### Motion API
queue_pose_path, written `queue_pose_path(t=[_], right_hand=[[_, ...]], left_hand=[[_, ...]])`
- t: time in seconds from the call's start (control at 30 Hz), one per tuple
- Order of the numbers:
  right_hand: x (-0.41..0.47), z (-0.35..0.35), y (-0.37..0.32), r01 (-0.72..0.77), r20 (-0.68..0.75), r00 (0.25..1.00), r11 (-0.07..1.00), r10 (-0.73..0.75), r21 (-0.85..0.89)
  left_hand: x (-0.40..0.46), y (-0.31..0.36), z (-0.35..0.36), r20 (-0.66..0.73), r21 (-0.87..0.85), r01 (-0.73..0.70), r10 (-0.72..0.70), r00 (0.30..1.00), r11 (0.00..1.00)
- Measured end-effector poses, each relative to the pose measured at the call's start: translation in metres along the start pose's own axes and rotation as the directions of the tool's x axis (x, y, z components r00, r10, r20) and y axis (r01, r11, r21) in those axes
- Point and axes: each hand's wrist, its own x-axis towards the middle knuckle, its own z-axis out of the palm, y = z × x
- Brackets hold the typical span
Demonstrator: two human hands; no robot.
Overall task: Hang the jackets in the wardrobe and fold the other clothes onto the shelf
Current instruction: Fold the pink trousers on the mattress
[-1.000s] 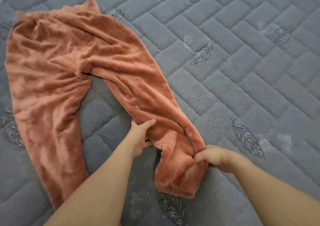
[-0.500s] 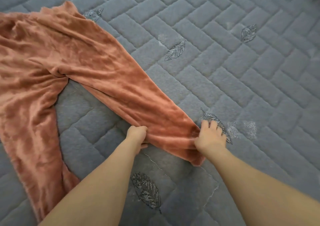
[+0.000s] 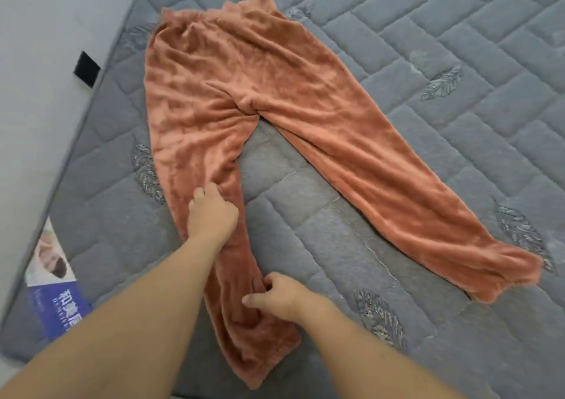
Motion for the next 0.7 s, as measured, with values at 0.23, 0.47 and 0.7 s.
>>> queue_pose_path(t=[0.23, 0.47, 0.7], right_hand=[[0.026, 0.012, -0.034, -0.102, -0.212, 0.975, 0.978, 0.061, -0.184], [0.017, -0.046, -0.002, -0.121, -0.241, 0.960, 0.987, 0.144, 0.105], [0.032, 0.023, -0.047, 0.038, -0.190, 0.982, 0.967, 0.011, 0.252]], left_hand=[[0.022, -0.065, 0.004, 0.128, -0.273, 0.413, -0.392, 0.911, 0.869], [0.021, -0.052, 0.021, 0.478, -0.751, 0.591, -0.375, 0.794, 0.294], [0.019, -0.073, 0.000, 0.400, -0.722, 0.559, -0.413, 0.818, 0.408]])
